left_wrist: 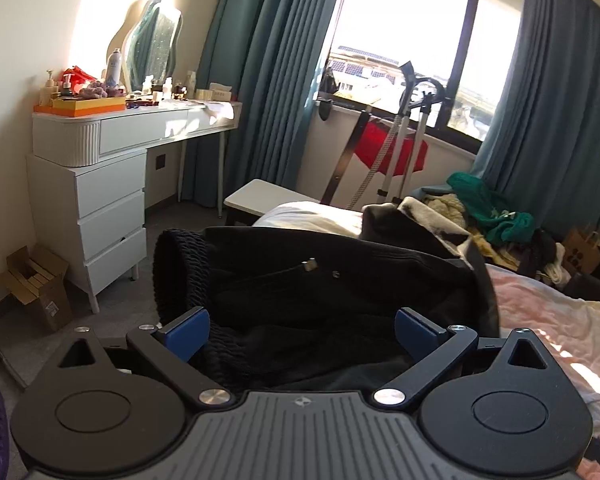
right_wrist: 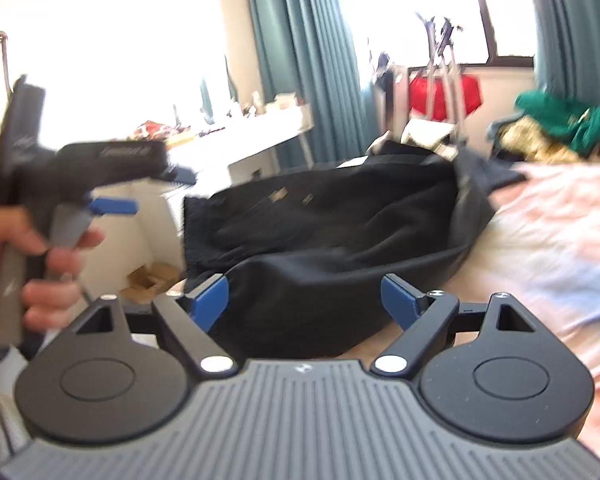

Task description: Fold clothes

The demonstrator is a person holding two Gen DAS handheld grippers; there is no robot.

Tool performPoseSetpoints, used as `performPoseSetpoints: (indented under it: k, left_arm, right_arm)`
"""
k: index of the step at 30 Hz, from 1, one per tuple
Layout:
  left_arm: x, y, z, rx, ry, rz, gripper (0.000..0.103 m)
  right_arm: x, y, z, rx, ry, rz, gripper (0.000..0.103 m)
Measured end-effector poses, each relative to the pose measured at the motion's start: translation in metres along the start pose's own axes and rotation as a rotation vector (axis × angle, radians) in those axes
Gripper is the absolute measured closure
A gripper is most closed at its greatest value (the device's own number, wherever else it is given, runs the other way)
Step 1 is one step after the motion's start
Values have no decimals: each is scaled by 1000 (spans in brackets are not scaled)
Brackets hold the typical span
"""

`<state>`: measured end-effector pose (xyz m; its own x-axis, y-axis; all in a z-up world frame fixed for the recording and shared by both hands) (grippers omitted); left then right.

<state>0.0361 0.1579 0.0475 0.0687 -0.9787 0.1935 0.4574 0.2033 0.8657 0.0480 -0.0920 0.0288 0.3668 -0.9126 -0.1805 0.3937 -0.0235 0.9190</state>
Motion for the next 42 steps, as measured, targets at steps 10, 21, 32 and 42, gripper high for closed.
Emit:
performPoseSetpoints:
  k: [10,21,32,42]
  left_arm:
    - [103,-71,2,121,-111,-95,0]
    - [109,-98,-37,139,2,-154,0]
    - [104,-110,-56,60,-1,-155,0]
    - [151,-74,-132,98,-33,-254,1]
  right_arm:
    - [96,15,39,95,-128,-2,18]
    - [124,7,22,232,-200,-57,18]
    - [138,1,26,196,-257,-117,18]
    - [160,-10,48,159,-347,-249,18]
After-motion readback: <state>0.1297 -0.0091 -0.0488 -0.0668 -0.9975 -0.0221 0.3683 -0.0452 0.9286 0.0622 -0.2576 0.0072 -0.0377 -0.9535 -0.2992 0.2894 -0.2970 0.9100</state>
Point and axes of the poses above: each gripper's, at about its wrist camera, not at the fingertips, and z roughly against the way its jaws point, x to its right, y to its top, the point moved 3 cm from there along -z, roughly the way its jaws point
